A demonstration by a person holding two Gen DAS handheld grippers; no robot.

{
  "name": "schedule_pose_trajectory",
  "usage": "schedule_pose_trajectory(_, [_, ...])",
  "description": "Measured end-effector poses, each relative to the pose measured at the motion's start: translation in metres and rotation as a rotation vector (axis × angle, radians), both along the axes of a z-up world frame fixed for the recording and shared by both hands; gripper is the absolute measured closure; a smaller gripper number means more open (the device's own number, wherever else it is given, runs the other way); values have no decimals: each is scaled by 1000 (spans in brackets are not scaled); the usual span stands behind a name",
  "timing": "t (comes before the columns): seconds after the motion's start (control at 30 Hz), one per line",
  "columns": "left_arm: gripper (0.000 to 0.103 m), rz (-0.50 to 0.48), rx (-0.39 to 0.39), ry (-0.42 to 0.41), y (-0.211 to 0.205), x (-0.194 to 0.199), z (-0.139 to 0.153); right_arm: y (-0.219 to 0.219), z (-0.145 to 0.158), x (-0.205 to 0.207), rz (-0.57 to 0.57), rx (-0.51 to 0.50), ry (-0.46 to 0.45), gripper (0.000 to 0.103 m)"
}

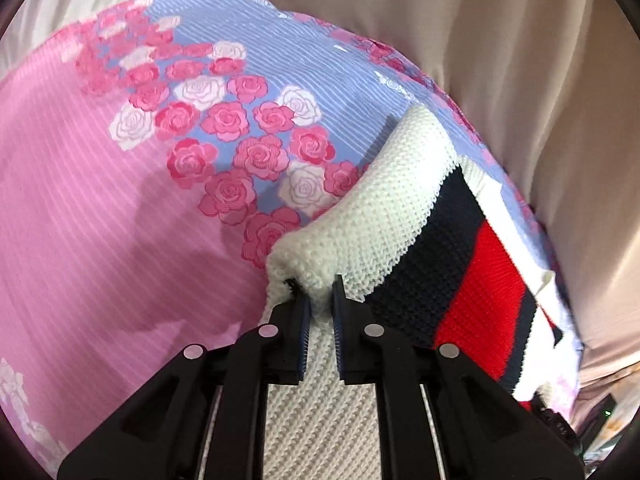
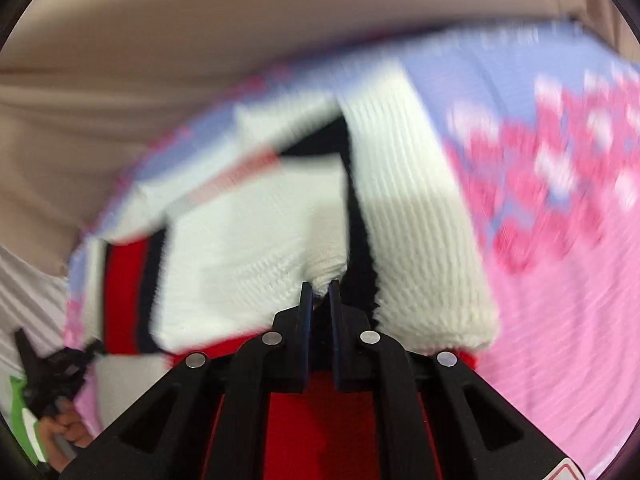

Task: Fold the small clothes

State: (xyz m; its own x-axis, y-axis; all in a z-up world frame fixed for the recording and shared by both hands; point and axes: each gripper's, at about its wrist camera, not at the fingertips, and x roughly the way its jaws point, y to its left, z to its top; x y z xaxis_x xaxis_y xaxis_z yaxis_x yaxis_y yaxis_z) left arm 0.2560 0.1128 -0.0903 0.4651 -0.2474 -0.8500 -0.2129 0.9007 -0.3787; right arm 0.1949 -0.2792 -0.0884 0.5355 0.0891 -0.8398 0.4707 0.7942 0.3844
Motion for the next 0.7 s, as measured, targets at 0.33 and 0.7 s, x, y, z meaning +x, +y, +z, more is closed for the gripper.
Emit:
schedule_pose_trajectory(0.33, [42,-160,-16,57,49,-95,25,8,78,-112,-4,-40,-34,51])
schedule_pose_trajectory(0.7, [20,-295,-85,148,72,-233,-3,99,11,-306,7,122,233,39])
